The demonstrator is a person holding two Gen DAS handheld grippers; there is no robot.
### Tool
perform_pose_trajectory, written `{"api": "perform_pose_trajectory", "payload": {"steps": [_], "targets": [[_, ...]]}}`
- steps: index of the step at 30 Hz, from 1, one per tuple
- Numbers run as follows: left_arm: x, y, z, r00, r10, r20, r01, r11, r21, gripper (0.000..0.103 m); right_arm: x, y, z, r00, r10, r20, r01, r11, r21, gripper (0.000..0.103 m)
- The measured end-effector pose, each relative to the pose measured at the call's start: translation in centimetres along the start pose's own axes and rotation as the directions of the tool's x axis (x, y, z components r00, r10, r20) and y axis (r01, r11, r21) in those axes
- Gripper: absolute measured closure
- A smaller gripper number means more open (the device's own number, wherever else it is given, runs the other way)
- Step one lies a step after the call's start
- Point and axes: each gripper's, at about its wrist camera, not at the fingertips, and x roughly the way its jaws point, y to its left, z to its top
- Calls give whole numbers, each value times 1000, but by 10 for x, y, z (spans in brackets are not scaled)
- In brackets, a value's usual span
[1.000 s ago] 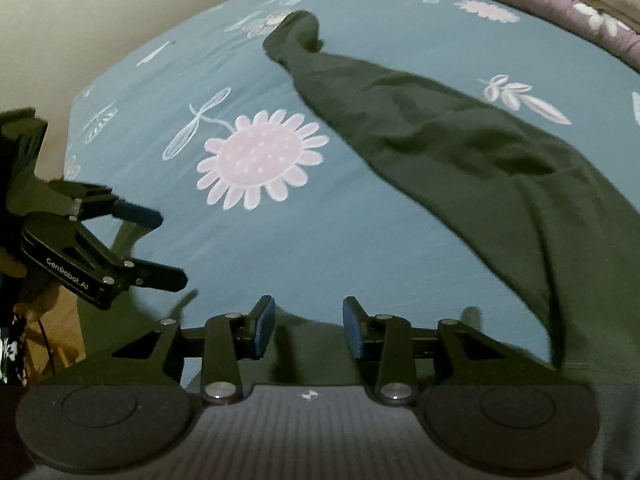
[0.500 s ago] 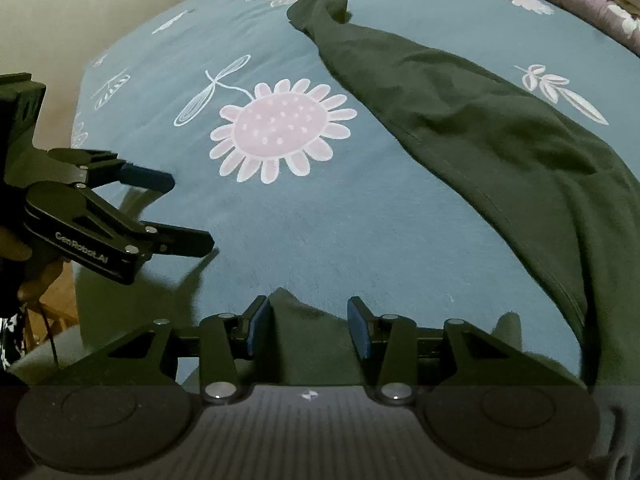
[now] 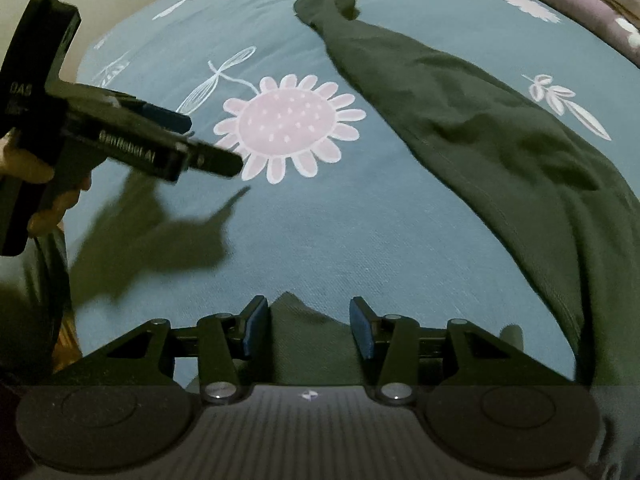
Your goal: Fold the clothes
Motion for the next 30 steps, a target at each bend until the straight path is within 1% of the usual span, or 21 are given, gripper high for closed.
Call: {"api": "perform_pose_trajectory", "payload": {"steps": [4,8,10,12,13,14,15,17,19,20,22,25,27,30], "targets": [[1,-3,15,998,-56,21,56,998,15,1,-14,9,-3,1000,16,-10,-16,1000,19,52],[4,-12,28,992,-117,51,115,992,41,1,-11,28,-11,997,18,-73,-14,999,50,52],[5,-16,33,987,-148,60,146,988,49,1,-5,41,-17,994,7,-110,-1,999,53,49],[6,-22,36,981,-185,62,182,981,61,1,4,51,-22,988,-56,-143,65,996,62,44],[6,-24,35,978,-200,62,196,978,66,1,7,56,-23,986,-84,-143,93,994,52,42],[5,-26,34,975,-212,61,208,976,69,1,9,62,-24,984,-111,-140,116,993,25,43],[4,-28,31,974,-219,57,214,974,73,1,9,66,-24,981,-135,-138,135,991,-8,53],[0,-29,26,972,-229,46,224,971,83,1,9,72,-25,975,-180,-133,172,983,-70,60],[-4,-26,24,973,-226,42,222,971,85,1,5,63,-21,975,-174,-137,169,985,-45,90],[-6,-24,24,974,-224,43,220,972,82,1,2,58,-18,976,-169,-139,167,986,-30,90],[-12,-18,25,975,-218,47,214,974,79,1,-5,46,-11,987,-96,-131,101,994,33,90],[-23,-9,26,979,-197,43,191,976,106,1,-13,43,2,994,-24,-108,30,998,52,90],[-30,-3,27,982,-182,41,176,976,125,1,-16,48,12,995,50,-83,-46,998,54,90],[-41,6,28,986,-160,38,153,977,152,0,-16,62,28,993,107,-57,-107,994,1,90]]}}
